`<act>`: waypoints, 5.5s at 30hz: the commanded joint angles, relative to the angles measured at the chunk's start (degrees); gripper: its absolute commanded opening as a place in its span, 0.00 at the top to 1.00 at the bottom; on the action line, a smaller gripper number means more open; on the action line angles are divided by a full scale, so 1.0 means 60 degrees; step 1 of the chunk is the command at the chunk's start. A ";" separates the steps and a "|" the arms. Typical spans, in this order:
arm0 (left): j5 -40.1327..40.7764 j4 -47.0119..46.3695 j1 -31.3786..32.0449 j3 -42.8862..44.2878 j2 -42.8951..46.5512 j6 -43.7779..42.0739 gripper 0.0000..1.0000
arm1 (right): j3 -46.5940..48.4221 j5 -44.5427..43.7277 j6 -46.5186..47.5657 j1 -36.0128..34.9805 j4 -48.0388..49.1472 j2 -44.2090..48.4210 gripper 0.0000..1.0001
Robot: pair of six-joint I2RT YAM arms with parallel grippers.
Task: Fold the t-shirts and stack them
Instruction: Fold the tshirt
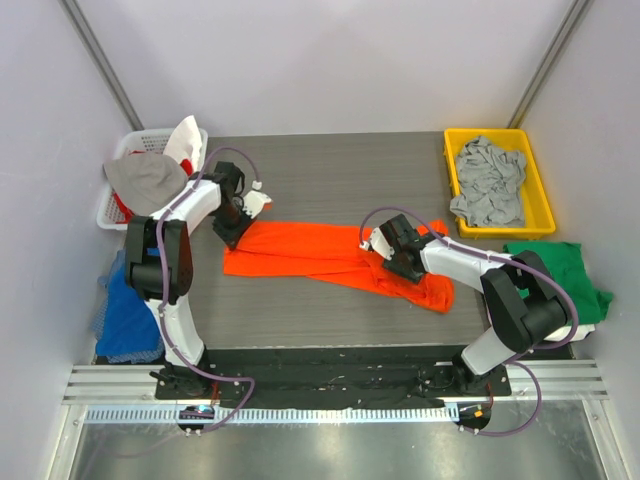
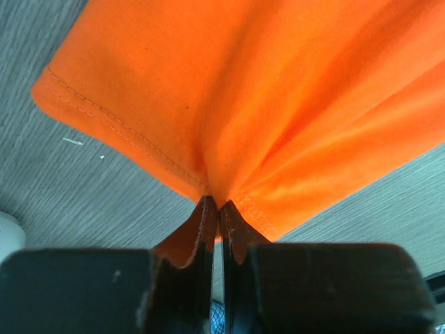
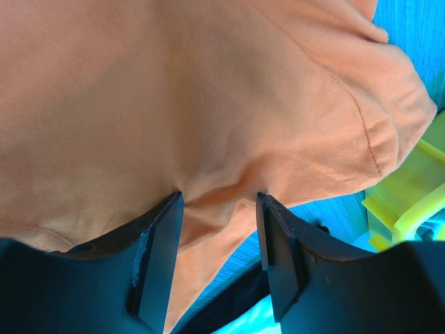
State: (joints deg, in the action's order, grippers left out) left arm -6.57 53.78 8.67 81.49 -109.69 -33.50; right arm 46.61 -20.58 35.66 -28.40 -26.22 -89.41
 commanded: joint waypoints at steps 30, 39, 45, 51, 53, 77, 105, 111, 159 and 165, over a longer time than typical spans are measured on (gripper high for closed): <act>-0.0575 -0.0643 0.0035 0.0978 -0.0219 0.0573 0.54 | -0.0123 -0.0584 -0.0025 0.0061 0.0707 -0.0304 0.43; -0.0605 -0.0833 0.0094 0.0934 -0.0615 0.0588 0.55 | 0.0200 -0.0379 -0.0055 0.0032 0.0634 -0.0216 0.40; -0.0517 -0.0892 0.0211 0.0978 -0.0981 0.0602 0.56 | 0.0259 -0.0364 -0.0040 0.0061 0.0868 -0.0714 0.40; -0.0005 -0.1097 0.0386 0.0730 -0.1128 0.0500 0.56 | 0.0390 -0.0364 0.0092 0.0046 0.1073 -0.1065 0.40; 0.0185 -0.1141 0.0401 0.0613 -0.1142 0.0485 0.56 | 0.0464 -0.0350 0.0121 0.0090 0.1205 -0.1182 0.40; 0.1886 -0.0570 0.1426 -0.2127 0.0878 -0.0409 0.57 | 0.6538 -0.0130 0.1220 0.1584 0.1806 -0.6777 0.40; 0.2311 0.0104 0.4136 -0.1102 0.0191 -0.0585 0.57 | 0.9839 0.2228 0.2655 0.1467 0.1352 -0.7937 0.40; 0.2325 0.0017 0.4210 -0.0824 0.0585 -0.0395 0.58 | 0.9108 0.2375 0.2509 0.1262 0.1366 -0.6592 0.40; 0.2252 -0.2358 0.3858 -0.1278 -0.0424 -0.2561 0.55 | 0.9472 0.1408 0.2420 0.1540 0.3695 -0.7934 0.36; 0.1799 -0.1728 0.3902 -0.0985 -0.0673 -0.2694 0.56 | 1.0014 0.1350 0.3079 0.1775 0.3988 -0.8623 0.37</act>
State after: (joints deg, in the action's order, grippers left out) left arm 8.25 40.60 32.42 74.72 -110.87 -48.05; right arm 104.62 -12.36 51.44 -19.00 -3.07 -137.12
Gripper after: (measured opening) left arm 0.442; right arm 0.636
